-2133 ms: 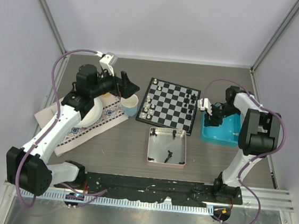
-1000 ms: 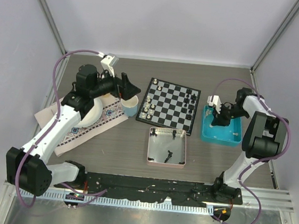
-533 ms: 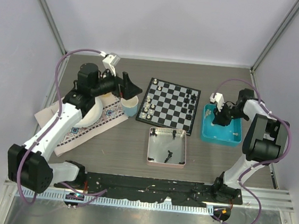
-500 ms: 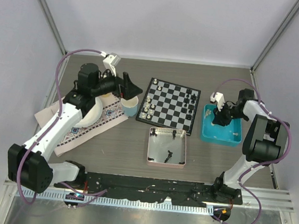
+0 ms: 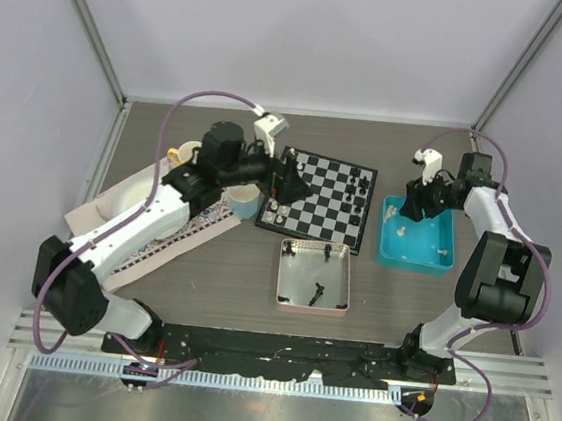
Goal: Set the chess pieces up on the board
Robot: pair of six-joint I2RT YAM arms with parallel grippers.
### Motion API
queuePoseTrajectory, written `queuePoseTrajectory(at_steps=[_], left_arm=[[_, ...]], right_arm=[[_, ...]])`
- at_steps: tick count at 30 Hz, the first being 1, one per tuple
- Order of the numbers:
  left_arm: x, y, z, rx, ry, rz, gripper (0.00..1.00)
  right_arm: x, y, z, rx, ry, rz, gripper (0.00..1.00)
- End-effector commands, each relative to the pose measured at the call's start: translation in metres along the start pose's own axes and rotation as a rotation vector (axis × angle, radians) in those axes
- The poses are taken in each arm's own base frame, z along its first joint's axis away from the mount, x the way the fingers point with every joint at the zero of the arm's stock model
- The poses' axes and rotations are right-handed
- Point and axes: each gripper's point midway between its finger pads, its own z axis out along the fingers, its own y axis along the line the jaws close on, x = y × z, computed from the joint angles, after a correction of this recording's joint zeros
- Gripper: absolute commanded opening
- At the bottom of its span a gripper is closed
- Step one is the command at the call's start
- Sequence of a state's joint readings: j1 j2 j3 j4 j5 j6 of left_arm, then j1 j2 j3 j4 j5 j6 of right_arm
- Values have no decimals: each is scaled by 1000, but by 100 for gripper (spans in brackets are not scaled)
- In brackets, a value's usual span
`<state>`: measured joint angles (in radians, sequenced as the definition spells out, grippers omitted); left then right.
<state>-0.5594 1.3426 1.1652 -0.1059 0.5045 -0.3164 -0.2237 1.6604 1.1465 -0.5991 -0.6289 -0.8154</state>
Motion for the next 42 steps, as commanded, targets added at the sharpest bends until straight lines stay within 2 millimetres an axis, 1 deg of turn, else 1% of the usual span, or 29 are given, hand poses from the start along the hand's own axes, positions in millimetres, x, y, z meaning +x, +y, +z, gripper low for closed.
queuePoseTrajectory(at_steps=[1, 2, 3, 4, 5, 6, 7, 8, 10, 11, 13, 14, 15, 17, 18, 19, 20, 21, 22, 23, 24, 25, 26, 28, 30, 31, 34, 38, 42], left_arm=[[20, -18, 48, 7, 84, -44, 98], [16, -26, 57, 21, 85, -54, 97], [22, -41, 68, 42, 103, -84, 97], [40, -38, 87, 35, 148, -109, 97], [31, -48, 97, 51, 135, -108, 97], [41, -59, 109, 60, 160, -134, 97], [55, -58, 126, 48, 191, -153, 97], [51, -69, 137, 57, 189, -150, 96], [54, -74, 155, 43, 205, -157, 95], [62, -74, 173, 15, 223, -155, 88], [73, -73, 189, -14, 245, -182, 86], [89, -69, 202, -39, 275, -189, 81], [81, -74, 211, -35, 255, -183, 79], [86, -77, 224, -66, 255, -162, 75], [88, -78, 239, -63, 252, -157, 72], [90, -78, 245, -66, 256, -155, 68], [98, -79, 253, -71, 269, -153, 64], [114, -70, 266, -98, 292, -156, 63], [107, -75, 273, -90, 281, -155, 62], [108, -76, 279, -90, 280, -158, 58], [126, -69, 290, -104, 303, -162, 57], [113, -74, 295, -96, 274, -156, 55], [114, -75, 299, -98, 270, -153, 54], [124, -69, 309, -113, 273, -151, 50], [124, -66, 312, -127, 258, -151, 48], [126, -59, 315, -150, 246, -148, 48], [133, -52, 321, -169, 239, -147, 46], [142, -46, 331, -177, 223, -158, 45], [145, -45, 338, -168, 203, -166, 44]], right_arm=[[-46, -13, -42, 113, -118, 243, 56], [-49, -22, -47, 167, -137, 366, 55], [-52, -25, -53, 195, -156, 409, 54], [-52, -30, -60, 211, -177, 447, 53], [-56, -31, -64, 212, -211, 466, 52], [-59, -27, -68, 211, -246, 524, 52], [-60, -29, -72, 224, -265, 544, 50], [-63, -30, -73, 231, -285, 540, 50], [-62, -31, -77, 253, -300, 575, 50], [-62, -36, -80, 266, -314, 582, 49], [-60, -40, -83, 267, -328, 612, 49], [-56, -47, -89, 282, -342, 632, 49], [-55, -47, -89, 272, -347, 644, 49], [-50, -51, -93, 280, -353, 658, 49], [-47, -50, -93, 277, -352, 666, 49], [-46, -49, -93, 270, -355, 668, 49], [-46, -49, -94, 269, -360, 667, 49], [-44, -49, -94, 268, -360, 671, 49], [-43, -47, -93, 261, -359, 673, 49], [-43, -46, -94, 259, -362, 672, 48], [-43, -47, -94, 258, -364, 671, 48], [-43, -47, -94, 257, -364, 673, 48], [-43, -46, -93, 251, -365, 673, 48], [-43, -46, -93, 244, -366, 674, 48], [-44, -44, -92, 228, -371, 677, 48], [-44, -43, -91, 223, -369, 681, 48], [-44, -42, -89, 206, -371, 685, 48], [-43, -40, -87, 193, -369, 692, 48], [-42, -39, -85, 182, -365, 698, 48]])
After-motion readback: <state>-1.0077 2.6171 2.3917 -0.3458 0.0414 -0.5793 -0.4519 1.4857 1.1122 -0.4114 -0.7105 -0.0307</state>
